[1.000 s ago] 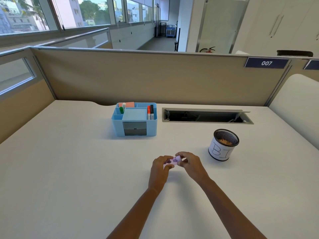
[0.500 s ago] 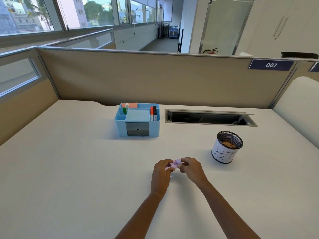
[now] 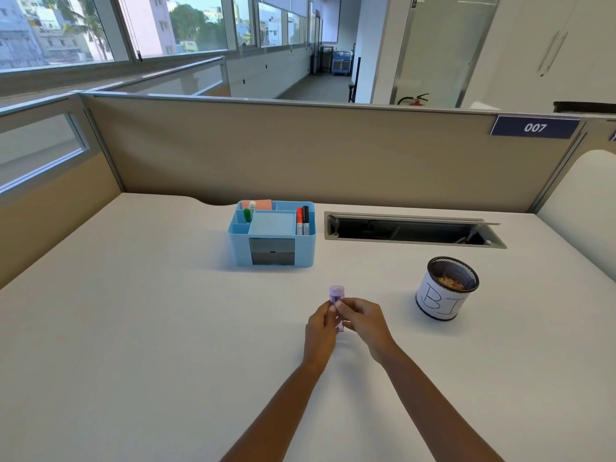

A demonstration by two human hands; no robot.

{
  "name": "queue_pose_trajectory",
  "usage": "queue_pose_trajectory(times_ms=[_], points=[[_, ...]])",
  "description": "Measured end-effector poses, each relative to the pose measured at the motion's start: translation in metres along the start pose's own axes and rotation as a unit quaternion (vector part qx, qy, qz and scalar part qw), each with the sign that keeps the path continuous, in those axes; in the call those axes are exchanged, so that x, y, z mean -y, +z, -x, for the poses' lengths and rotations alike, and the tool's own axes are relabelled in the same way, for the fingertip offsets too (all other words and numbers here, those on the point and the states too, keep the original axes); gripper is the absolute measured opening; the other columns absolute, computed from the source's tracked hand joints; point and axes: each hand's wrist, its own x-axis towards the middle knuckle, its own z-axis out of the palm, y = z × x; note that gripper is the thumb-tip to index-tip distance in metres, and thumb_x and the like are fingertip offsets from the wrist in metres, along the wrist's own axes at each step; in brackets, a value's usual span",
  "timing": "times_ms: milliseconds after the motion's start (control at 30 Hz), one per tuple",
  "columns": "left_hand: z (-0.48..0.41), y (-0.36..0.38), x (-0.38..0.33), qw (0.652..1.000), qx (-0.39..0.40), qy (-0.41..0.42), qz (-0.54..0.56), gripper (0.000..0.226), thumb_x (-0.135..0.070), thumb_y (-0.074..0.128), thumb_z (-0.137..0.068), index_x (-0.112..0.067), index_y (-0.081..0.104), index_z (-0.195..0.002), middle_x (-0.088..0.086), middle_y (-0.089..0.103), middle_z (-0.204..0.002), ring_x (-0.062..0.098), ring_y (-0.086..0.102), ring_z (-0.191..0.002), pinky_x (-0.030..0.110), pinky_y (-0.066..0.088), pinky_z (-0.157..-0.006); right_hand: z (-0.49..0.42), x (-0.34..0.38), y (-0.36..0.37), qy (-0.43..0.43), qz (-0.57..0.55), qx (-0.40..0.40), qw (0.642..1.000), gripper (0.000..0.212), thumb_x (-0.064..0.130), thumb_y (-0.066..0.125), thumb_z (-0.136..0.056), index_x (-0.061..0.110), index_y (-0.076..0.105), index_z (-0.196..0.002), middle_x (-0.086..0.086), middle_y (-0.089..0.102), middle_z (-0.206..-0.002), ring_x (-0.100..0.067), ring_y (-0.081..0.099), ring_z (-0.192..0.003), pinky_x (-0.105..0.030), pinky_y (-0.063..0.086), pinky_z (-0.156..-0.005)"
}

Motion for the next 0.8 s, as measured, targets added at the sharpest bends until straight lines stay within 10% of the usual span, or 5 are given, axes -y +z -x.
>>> queue_pose_trajectory(times_ms=[200,400,800], points=[[-0.01,-0.019,0.002,0.992,0.036,-0.026,-0.12,0.034,-0.02,0.032,-0.098,-0.003,0.048,-0.123,0.017,0.055,-0.129,0.031,0.054,-0.114,0.034,0.041,-0.1,-0.018,0.012,0.004,-0.057,0.144,0.025,0.988,0.024,0.018,0.061,-0.084,0.002,0.064,-0.103,-0.014,0.068,-0.1,-0.023,0.06,-0.088,-0.03,0.047,-0.079],[-0.031,-0.055,0.013,0.866,0.006,0.049,-0.498,0.049,-0.029,0.029,-0.098,-0.009,0.017,-0.141,0.013,0.018,-0.154,0.028,0.014,-0.143,0.039,0.015,-0.117,-0.05,0.055,0.035,-0.217,0.318,-0.028,0.923,0.033,0.027,0.057,-0.087,0.002,0.059,-0.108,-0.017,0.065,-0.11,-0.026,0.059,-0.096,-0.024,0.04,-0.076],[-0.059,-0.104,0.017,0.792,-0.023,0.062,-0.607,0.056,-0.037,0.021,-0.097,-0.008,0.004,-0.142,0.016,0.004,-0.155,0.031,0.002,-0.144,0.04,0.005,-0.118,-0.112,0.099,0.097,-0.298,0.479,-0.056,0.824,0.03,0.018,0.05,-0.091,0.004,0.049,-0.118,-0.017,0.054,-0.122,-0.027,0.051,-0.109,-0.035,0.049,-0.087]])
